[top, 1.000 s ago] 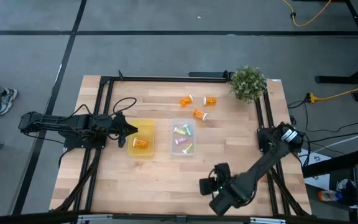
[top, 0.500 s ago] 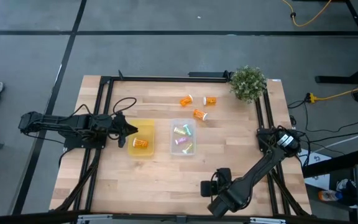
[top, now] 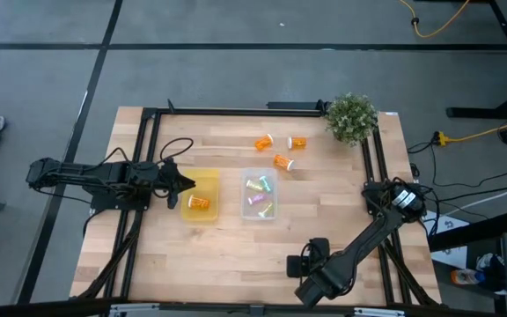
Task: Pick and place medicine bottles into bin by pill shape (circle, oval)
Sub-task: Put the green pill bottle into the transparent bin
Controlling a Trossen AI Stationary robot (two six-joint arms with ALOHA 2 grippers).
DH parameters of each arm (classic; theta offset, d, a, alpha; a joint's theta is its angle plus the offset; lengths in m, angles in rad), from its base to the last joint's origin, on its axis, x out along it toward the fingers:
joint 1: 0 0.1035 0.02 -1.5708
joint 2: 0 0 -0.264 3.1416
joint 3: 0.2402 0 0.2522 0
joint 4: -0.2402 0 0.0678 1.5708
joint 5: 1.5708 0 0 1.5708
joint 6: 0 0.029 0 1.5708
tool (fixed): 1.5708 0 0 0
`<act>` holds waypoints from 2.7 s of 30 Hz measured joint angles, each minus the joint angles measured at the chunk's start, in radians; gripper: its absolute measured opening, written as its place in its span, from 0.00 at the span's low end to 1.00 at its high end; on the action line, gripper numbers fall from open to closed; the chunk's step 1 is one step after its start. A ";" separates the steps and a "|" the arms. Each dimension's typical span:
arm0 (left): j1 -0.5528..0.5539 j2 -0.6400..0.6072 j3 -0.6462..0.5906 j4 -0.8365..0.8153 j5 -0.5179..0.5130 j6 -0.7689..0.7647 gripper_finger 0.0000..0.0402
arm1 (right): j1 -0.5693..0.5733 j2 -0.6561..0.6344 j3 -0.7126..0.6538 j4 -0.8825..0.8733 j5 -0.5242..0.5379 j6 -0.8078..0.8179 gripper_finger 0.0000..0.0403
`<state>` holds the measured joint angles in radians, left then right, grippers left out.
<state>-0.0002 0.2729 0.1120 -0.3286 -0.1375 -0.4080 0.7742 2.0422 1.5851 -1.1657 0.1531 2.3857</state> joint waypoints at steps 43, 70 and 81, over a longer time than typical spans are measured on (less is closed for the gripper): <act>0.000 0.000 0.000 0.000 -0.001 0.000 0.13 | -0.017 0.050 -0.004 0.068 -0.025 -0.095 0.54; 0.000 0.000 0.000 0.000 0.000 0.000 0.13 | -0.064 0.137 -0.002 0.090 -0.043 -0.115 0.34; 0.000 0.000 0.000 0.000 0.000 0.000 0.13 | -0.068 0.144 0.060 -0.099 0.258 -0.139 0.27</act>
<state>-0.0006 0.2726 0.1120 -0.3290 -0.1379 -0.4080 0.7059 2.1865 1.6447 -1.2647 0.4115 2.2468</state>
